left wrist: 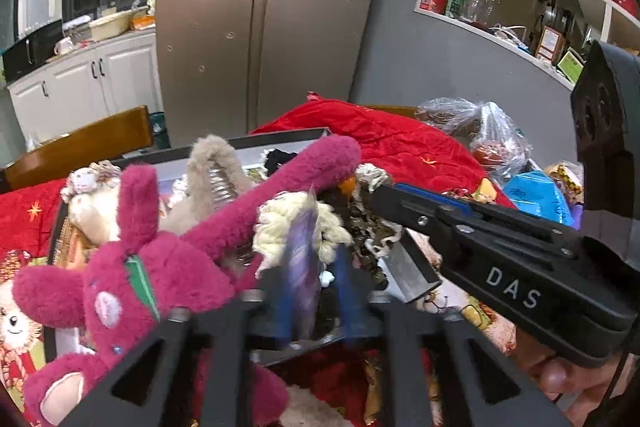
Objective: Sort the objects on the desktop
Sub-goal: 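Open the right tool to drop the brown scrunchie while the left tool releases the badge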
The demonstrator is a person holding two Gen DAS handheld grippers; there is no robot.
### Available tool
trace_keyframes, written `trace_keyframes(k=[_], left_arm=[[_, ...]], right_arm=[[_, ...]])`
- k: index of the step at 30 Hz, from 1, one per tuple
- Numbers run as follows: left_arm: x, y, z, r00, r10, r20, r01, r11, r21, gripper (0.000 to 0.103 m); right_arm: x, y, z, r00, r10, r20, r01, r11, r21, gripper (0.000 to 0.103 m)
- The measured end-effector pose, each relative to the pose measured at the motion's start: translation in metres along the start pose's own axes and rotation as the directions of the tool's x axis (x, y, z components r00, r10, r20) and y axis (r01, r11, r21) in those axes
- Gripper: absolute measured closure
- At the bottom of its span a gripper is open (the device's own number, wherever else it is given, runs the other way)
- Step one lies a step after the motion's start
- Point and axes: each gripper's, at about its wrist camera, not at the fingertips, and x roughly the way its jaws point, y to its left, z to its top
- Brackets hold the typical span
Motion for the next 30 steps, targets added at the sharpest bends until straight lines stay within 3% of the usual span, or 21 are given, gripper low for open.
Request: trace_keyframes(k=[2,3,4,6,9,11,12,18,30], left_arm=[[-0.001,0.002,0.001,1.000,0.011,0.003,-0.011,1.000,-0.013,0.035],[0.000,0.003,0.001,1.000,0.017,-0.006,-0.017,1.000,-0.017,0.029],[0.002,0.004,0.001,0.999,0.019,-0.026,-0.020,1.000,-0.014,0.014],[0.004,0.002,0.001,0.999,0.005,-0.043,-0.005,1.000,0.008,0.013],[0.001,0.000,-0.001,0.999,0.039,-0.022,-0.039,0.999,0.024,0.013],[0.000,0.000,-0.001,0.999,0.044,-0.014,-0.043,0.999,0.026,0.008],[-0.001,0.000,-0.001,0.999,0.041,-0.007,-0.041,0.999,0.025,0.000],[-0.010,0.000,0.000,0.998,0.047,0.032,-0.048,0.998,0.030,0.000],[-0.010,0.005,0.002,0.999,0.051,0.017,-0.052,0.999,0.013,0.000]], right_arm=[[-0.003,-0.001,0.000,1.000,-0.003,0.015,0.003,1.000,0.005,0.080],[-0.004,-0.002,0.001,1.000,0.001,0.021,-0.001,1.000,0.006,0.067],[-0.005,-0.003,0.001,1.000,0.002,0.028,-0.003,1.000,0.006,0.051],[-0.007,-0.003,0.001,0.999,0.009,0.038,-0.009,1.000,0.005,0.037],[-0.011,-0.002,0.003,0.999,0.020,0.051,-0.020,1.000,-0.001,0.020],[-0.014,-0.001,0.004,0.998,0.028,0.055,-0.027,1.000,-0.013,0.011],[-0.016,0.000,0.004,0.998,0.031,0.054,-0.030,0.999,-0.017,0.001],[-0.021,0.001,0.006,0.998,0.043,0.055,-0.042,0.999,-0.012,0.000],[-0.027,-0.020,0.012,0.995,0.067,0.072,-0.073,0.994,0.082,0.000]])
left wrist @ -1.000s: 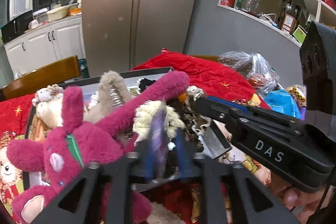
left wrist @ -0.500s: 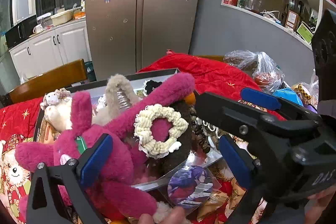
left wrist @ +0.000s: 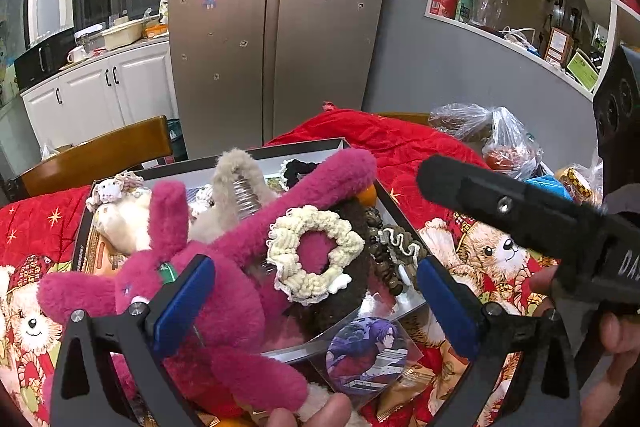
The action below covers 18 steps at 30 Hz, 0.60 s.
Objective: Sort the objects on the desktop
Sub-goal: 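Open the right tool to drop the brown scrunchie while the left tool releases the badge, then withdraw both open tools from the box back over the quilt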
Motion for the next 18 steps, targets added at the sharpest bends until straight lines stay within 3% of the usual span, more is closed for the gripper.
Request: trace_keyframes(k=[18], left_arm=[[-0.027,0.033,0.005,0.998,0.042,0.035,-0.040,0.998,-0.050,0.000]], right_arm=[[-0.027,0.007,0.007,0.998,0.018,0.066,-0.018,1.000,-0.010,0.000]])
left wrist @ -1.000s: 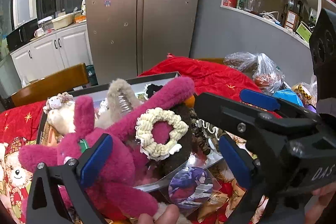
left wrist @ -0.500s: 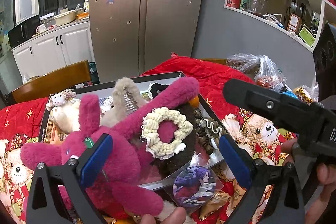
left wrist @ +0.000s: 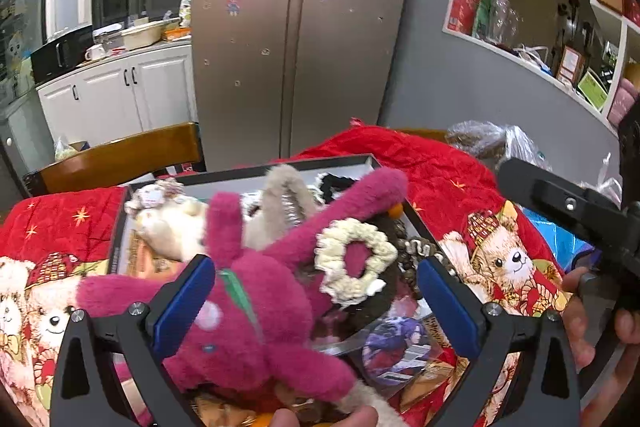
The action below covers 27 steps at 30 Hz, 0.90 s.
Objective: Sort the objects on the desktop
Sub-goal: 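Withdraw both open tools from the box back over the quilt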
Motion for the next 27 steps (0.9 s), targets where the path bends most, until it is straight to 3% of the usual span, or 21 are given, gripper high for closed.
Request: trace_keyframes(k=[11,17,21,27], left_arm=[[-0.044,0.032,-0.001,0.997,0.060,0.057,-0.057,0.996,-0.062,0.000],[-0.084,0.048,-0.002,0.988,0.123,0.098,-0.112,0.987,-0.112,0.000],[-0.109,0.059,-0.003,0.981,0.159,0.113,-0.143,0.980,-0.136,0.000],[-0.156,0.070,-0.009,0.964,0.217,0.155,-0.198,0.972,-0.126,0.000]], right_arm=[[-0.031,0.052,0.003,0.997,-0.014,0.079,0.024,0.992,-0.123,0.000],[-0.059,0.090,-0.001,0.992,0.002,0.130,0.024,0.980,-0.199,0.000],[-0.078,0.107,-0.010,0.987,-0.040,0.155,0.076,0.970,-0.233,0.000],[-0.108,0.123,-0.027,0.988,-0.011,0.154,0.045,0.974,-0.220,0.000]])
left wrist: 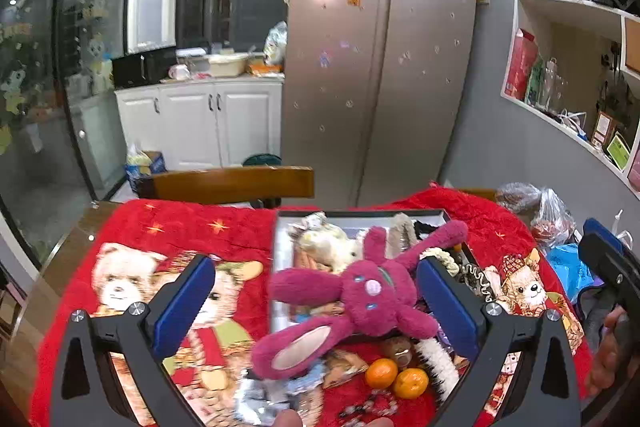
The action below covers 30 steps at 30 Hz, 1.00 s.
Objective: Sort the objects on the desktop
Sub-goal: 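Withdraw both open tools from the box back over the quilt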
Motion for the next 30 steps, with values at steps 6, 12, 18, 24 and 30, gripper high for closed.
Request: trace_keyframes(k=[6,12,18,24,30], left_arm=[[-0.039,0.013,-0.011,0.999,0.006,0.031,-0.006,1.000,0.008,0.000],[-0.061,0.024,-0.036,0.998,0.047,0.030,-0.048,0.998,0.036,0.000],[-0.068,0.039,-0.065,0.998,0.061,0.012,-0.062,0.997,0.038,0.000],[-0.031,0.049,-0.089,0.996,0.056,-0.070,-0.054,0.998,0.026,0.000],[0.023,0.047,-0.116,0.983,0.056,-0.175,-0.047,0.997,0.058,0.000]], right_arm=[[-0.031,0.017,-0.009,1.000,-0.002,0.001,0.002,1.000,0.000,0.000],[-0.055,0.027,-0.023,1.000,0.000,-0.004,0.000,1.000,0.026,0.000],[-0.068,0.048,-0.045,1.000,0.014,-0.012,-0.013,1.000,0.020,0.000],[-0.043,0.061,-0.068,0.998,-0.013,-0.068,0.012,1.000,-0.014,0.000],[-0.005,0.045,-0.107,0.987,-0.058,-0.150,0.060,0.998,0.006,0.000]])
